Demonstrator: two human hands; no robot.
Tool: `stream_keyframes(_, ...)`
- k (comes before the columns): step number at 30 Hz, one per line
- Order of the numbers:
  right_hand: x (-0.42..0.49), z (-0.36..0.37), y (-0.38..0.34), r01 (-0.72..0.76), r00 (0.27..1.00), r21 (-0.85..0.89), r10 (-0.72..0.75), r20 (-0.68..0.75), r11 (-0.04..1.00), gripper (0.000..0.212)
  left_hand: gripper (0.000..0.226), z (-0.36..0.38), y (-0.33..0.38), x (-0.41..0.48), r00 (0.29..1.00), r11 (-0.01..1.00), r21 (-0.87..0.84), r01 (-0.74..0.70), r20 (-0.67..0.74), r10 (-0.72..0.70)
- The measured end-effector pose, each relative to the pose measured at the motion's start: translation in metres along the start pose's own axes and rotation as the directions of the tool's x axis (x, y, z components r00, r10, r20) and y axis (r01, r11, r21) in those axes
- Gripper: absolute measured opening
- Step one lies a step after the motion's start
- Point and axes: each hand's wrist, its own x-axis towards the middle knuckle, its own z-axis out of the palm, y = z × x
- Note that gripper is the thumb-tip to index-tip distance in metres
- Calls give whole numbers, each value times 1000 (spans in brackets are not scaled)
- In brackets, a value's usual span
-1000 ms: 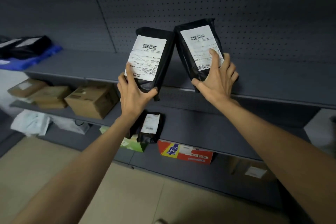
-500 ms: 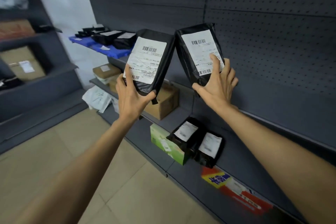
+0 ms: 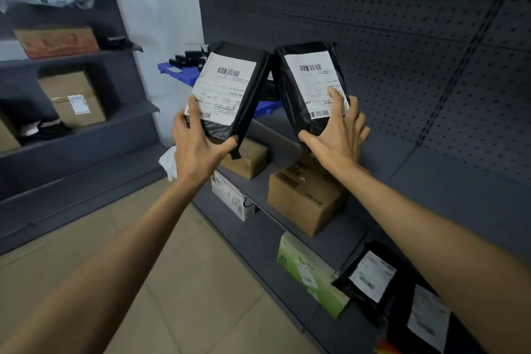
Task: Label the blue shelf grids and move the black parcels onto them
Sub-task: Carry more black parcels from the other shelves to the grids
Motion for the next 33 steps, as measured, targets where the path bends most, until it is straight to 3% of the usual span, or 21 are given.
stream_keyframes(8,105,125,-30,-42,998,38,41,42,998,98,106,64,-59,129,996,996,-16,88,26,-88)
stream_keyframes(20,274,253,-92,-309,944,210,272,190,928,91,93,148,-82,334,982,988,-55,145,134,-137)
stream_keyframes(30,315,316,-108,-364,920,-5,361,154,931,99,91,220,-113,434,933,997,-45,64,358,-43)
stream_keyframes(33,314,331,-113,-283,938,-156,307,161,946,95,88,237,-117,456,890,999,-10,-33,455,34)
